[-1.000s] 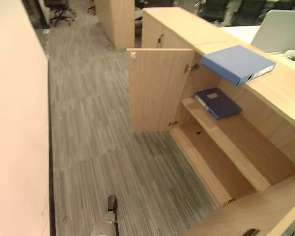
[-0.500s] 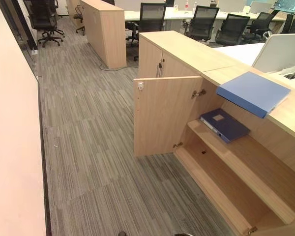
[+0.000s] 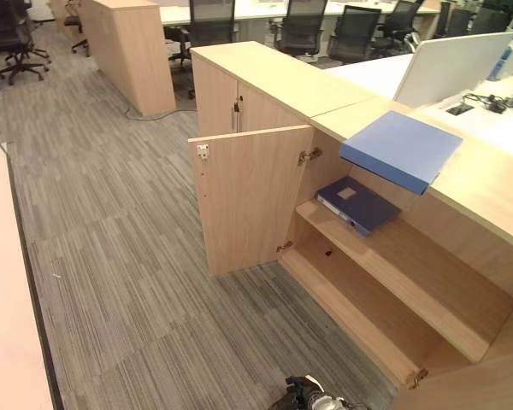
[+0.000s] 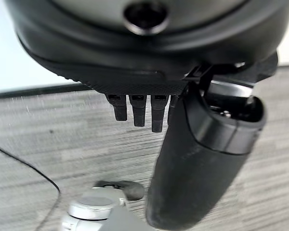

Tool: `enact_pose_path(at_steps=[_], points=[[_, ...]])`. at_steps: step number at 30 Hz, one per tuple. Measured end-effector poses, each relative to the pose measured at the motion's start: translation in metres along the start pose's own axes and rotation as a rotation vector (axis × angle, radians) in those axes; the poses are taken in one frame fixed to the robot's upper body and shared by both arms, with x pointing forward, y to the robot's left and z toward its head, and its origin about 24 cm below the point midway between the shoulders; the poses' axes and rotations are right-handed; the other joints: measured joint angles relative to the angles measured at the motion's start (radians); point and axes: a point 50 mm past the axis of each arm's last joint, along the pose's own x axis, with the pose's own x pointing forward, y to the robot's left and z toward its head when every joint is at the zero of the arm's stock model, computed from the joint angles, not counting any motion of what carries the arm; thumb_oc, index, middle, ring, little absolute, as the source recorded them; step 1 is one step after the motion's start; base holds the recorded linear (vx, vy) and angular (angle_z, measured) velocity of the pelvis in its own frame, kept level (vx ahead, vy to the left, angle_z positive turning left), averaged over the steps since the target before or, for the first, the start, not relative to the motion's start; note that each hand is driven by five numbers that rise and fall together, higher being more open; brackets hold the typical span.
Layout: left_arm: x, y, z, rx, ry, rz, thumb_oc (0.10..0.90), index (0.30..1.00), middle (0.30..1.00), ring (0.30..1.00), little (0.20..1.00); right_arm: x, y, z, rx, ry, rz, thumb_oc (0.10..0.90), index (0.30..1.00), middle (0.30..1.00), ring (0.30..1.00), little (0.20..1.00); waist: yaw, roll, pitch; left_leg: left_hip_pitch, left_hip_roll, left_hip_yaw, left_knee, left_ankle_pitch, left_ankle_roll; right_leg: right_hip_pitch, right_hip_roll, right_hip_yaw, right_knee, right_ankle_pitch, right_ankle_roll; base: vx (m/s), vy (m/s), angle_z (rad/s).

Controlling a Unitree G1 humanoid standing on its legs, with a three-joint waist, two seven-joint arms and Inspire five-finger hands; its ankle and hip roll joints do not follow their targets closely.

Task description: Put the empty folder in the office cabinet

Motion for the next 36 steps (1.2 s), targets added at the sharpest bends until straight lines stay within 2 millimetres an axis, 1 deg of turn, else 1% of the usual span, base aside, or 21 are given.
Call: enact_pose_path(at_steps=[2,3,6,9,10,14,17,18,20,21,23,24,25,26,27,29,30,32,33,35,36], points=[[0.0,-0.008,-0.002,-0.017,0.024,-0.013,0.8,0.9,0.9,0.9,0.9,-0.001,-0.011,-0.005,0.019,0.011,-0.032,0.8,0.9,0.9,0.9,0.9,-0.004,0.02,0.004,-0.004,0.04,-0.034,0.0,-0.027,-0.037,-0.005,0.021,-0.033,0.023,0.007,-0.046,0.29,-0.14,0.14],[0.0,-0.012,-0.005,-0.027,0.032,-0.02,0.8,0.9,0.9,0.9,0.9,-0.002,-0.017,-0.009,0.017,0.028,-0.049,0.8,0.9,0.9,0.9,0.9,-0.008,0.038,0.004,-0.003,0.063,-0.04,0.0,-0.035,-0.05,-0.007,0.03,-0.034,0.049,-0.018,-0.044,0.35,-0.176,0.3],[0.0,-0.015,-0.005,-0.004,0.044,-0.027,0.8,0.9,0.9,0.9,0.9,-0.005,-0.031,-0.022,0.054,0.07,-0.088,0.8,0.9,0.9,0.9,0.9,-0.031,0.047,0.0,-0.028,0.119,-0.058,0.043,-0.052,-0.064,-0.008,0.065,-0.054,0.086,-0.076,-0.123,0.23,-0.157,0.12],[0.001,-0.019,0.003,0.051,0.029,-0.038,0.8,0.9,0.9,0.9,0.9,-0.006,-0.038,-0.019,0.108,0.062,-0.12,0.8,0.9,0.9,0.9,0.9,-0.054,0.045,-0.008,-0.045,0.139,-0.067,0.049,-0.057,-0.075,-0.034,0.051,-0.063,0.165,-0.128,-0.187,0.22,-0.127,0.13],[0.002,-0.024,0.008,0.065,0.013,-0.047,0.8,0.9,0.9,0.9,0.9,-0.006,-0.041,-0.022,0.128,0.068,-0.134,0.8,0.9,0.9,0.9,0.9,-0.066,0.044,-0.01,-0.044,0.151,-0.071,0.049,-0.061,-0.09,-0.04,0.046,-0.063,0.201,-0.15,-0.184,0.13,-0.063,0.07],[0.003,-0.03,0.034,0.123,-0.069,-0.057,0.8,0.9,0.9,0.9,0.9,-0.009,-0.049,-0.03,0.194,0.084,-0.175,0.8,0.9,0.9,0.9,0.9,-0.113,0.033,-0.018,-0.031,0.168,-0.068,0.04,-0.041,-0.148,-0.064,0.013,-0.037,0.312,-0.209,-0.289,0.19,-0.161,0.16],[0.002,-0.043,0.051,0.172,-0.133,-0.094,0.8,0.9,0.9,0.9,0.9,-0.009,-0.047,-0.03,0.21,0.083,-0.174,0.8,0.9,0.9,0.9,0.9,-0.121,0.047,-0.016,-0.015,0.184,-0.04,0.056,-0.025,-0.172,-0.05,0.039,-0.026,0.316,-0.221,-0.287,0.2,-0.337,-0.22],[0.002,-0.037,0.057,0.259,-0.161,-0.081,0.8,0.9,0.9,0.9,0.9,-0.005,-0.032,-0.023,0.227,0.07,-0.138,0.8,0.9,0.9,0.9,0.9,-0.122,0.02,-0.017,-0.014,0.206,0.004,0.19,-0.051,-0.218,-0.03,0.091,-0.02,0.271,-0.251,-0.291,0.2,-0.348,-0.94],[0.001,-0.026,0.063,0.286,-0.199,-0.057,0.8,0.9,0.9,0.9,0.9,-0.002,-0.014,-0.018,0.237,0.057,-0.092,0.8,0.9,0.9,0.9,0.9,-0.113,-0.003,-0.019,-0.044,0.267,0.012,0.43,-0.052,-0.232,0.001,0.178,0.092,0.189,-0.237,-0.311,0.14,-0.243,-1.77],[-0.004,-0.022,0.081,0.36,-0.297,-0.047,0.8,0.9,0.9,0.9,0.9,-0.003,-0.006,-0.027,0.237,0.071,-0.073,0.8,0.9,0.9,0.9,0.9,-0.084,0.005,-0.031,-0.128,0.344,-0.084,0.721,0.042,-0.249,0.069,0.262,0.193,0.073,-0.208,-0.336,0.13,-0.131,-1.98],[-0.011,-0.032,0.098,0.45,-0.398,-0.083,0.8,0.9,0.9,0.9,0.9,-0.004,-0.014,-0.032,0.23,0.085,-0.099,0.8,0.9,0.9,0.9,0.9,-0.076,0.019,-0.031,-0.225,0.363,-0.178,0.903,0.019,-0.229,0.089,0.309,0.285,0.035,-0.206,-0.347,0.06,0.002,-1.82],[-0.019,-0.04,0.116,0.493,-0.502,-0.12,0.8,0.9,0.9,0.9,0.9,-0.006,-0.024,-0.038,0.223,0.116,-0.127,0.8,0.9,0.9,0.9,0.9,-0.063,0.017,-0.022,-0.262,0.36,-0.168,0.841,-0.019,-0.211,0.096,0.318,0.338,0.021,-0.187,-0.342,0.07,0.133,-1.51],[-0.023,-0.048,0.125,0.489,-0.543,-0.139,0.8,0.9,0.9,0.9,0.9,-0.008,-0.029,-0.041,0.218,0.126,-0.146,0.8,0.9,0.9,0.9,0.9,-0.083,0.016,-0.02,-0.293,0.361,-0.171,0.803,-0.019,-0.212,0.108,0.319,0.354,0.013,-0.186,-0.342,0.07,0.132,-1.2],[-0.027,-0.057,0.135,0.49,-0.578,-0.168,0.8,0.9,0.9,0.9,0.9,-0.01,-0.035,-0.046,0.214,0.141,-0.168,0.8,0.9,0.9,0.9,0.9,-0.096,0.018,-0.017,-0.327,0.352,-0.165,0.732,-0.015,-0.215,0.125,0.32,0.375,0.002,-0.187,-0.335,0.08,0.173,-0.48],[-0.036,-0.066,0.144,0.502,-0.64,-0.199,0.8,0.9,0.9,0.9,0.9,-0.013,-0.041,-0.056,0.212,0.167,-0.192,0.8,0.9,0.9,0.9,0.9,-0.104,0.004,-0.003,-0.328,0.329,-0.187,0.561,-0.008,-0.217,0.159,0.321,0.394,-0.041,-0.173,-0.321,0.09,0.152,-0.64],[-0.042,-0.073,0.149,0.532,-0.69,-0.226,0.8,0.9,0.9,0.9,0.9,-0.016,-0.048,-0.062,0.204,0.182,-0.208,0.8,0.9,0.9,0.9,0.9,-0.093,0.015,0.008,-0.324,0.315,-0.195,0.394,0.038,-0.223,0.182,0.33,0.452,-0.051,-0.171,-0.314,0.17,0.215,-0.98],[-0.045,-0.08,0.149,0.574,-0.701,-0.258,0.8,0.9,0.9,0.9,0.9,-0.019,-0.055,-0.069,0.185,0.204,-0.223,0.8,0.9,0.9,0.9,0.9,-0.086,0.026,0.007,-0.309,0.276,-0.289,0.147,0.081,-0.246,0.204,0.344,0.512,-0.083,-0.168,-0.301,0.23,0.248,-1.09],[-0.044,-0.083,0.147,0.599,-0.694,-0.272,0.8,0.9,0.9,0.9,0.9,-0.021,-0.059,-0.07,0.166,0.205,-0.226,0.8,0.9,0.9,0.9,0.9,-0.084,0.034,0.028,-0.315,0.243,-0.343,0.033,0.129,-0.246,0.232,0.355,0.567,-0.104,-0.149,-0.275,0.18,0.217,-0.89],[-0.043,-0.083,0.141,0.596,-0.674,-0.276,0.8,0.9,0.9,0.9,0.9,-0.021,-0.059,-0.071,0.169,0.207,-0.228,0.8,0.9,0.9,0.9,0.9,-0.072,0.044,0.036,-0.312,0.21,-0.452,-0.004,0.139,-0.253,0.253,0.352,0.592,-0.13,-0.144,-0.266,0.08,0.14,-1.04],[-0.039,-0.083,0.124,0.589,-0.627,-0.287,0.8,0.9,0.9,0.9,0.9,-0.022,-0.064,-0.071,0.189,0.202,-0.24,0.8,0.9,0.9,0.9,0.9,-0.04,0.085,0.044,-0.296,0.192,-0.476,0.001,0.157,-0.23,0.259,0.36,0.67,-0.123,-0.144,-0.231,0.05,0.255,-1.29],[-0.038,-0.083,0.11,0.591,-0.594,-0.302,0.8,0.9,0.9,0.9,0.9,-0.024,-0.068,-0.075,0.187,0.206,-0.247,0.8,0.9,0.9,0.9,0.9,-0.038,0.133,0.032,-0.283,0.195,-0.495,0.002,0.156,-0.186,0.268,0.371,0.687,-0.127,-0.143,-0.204,0.09,0.339,-1.05]])
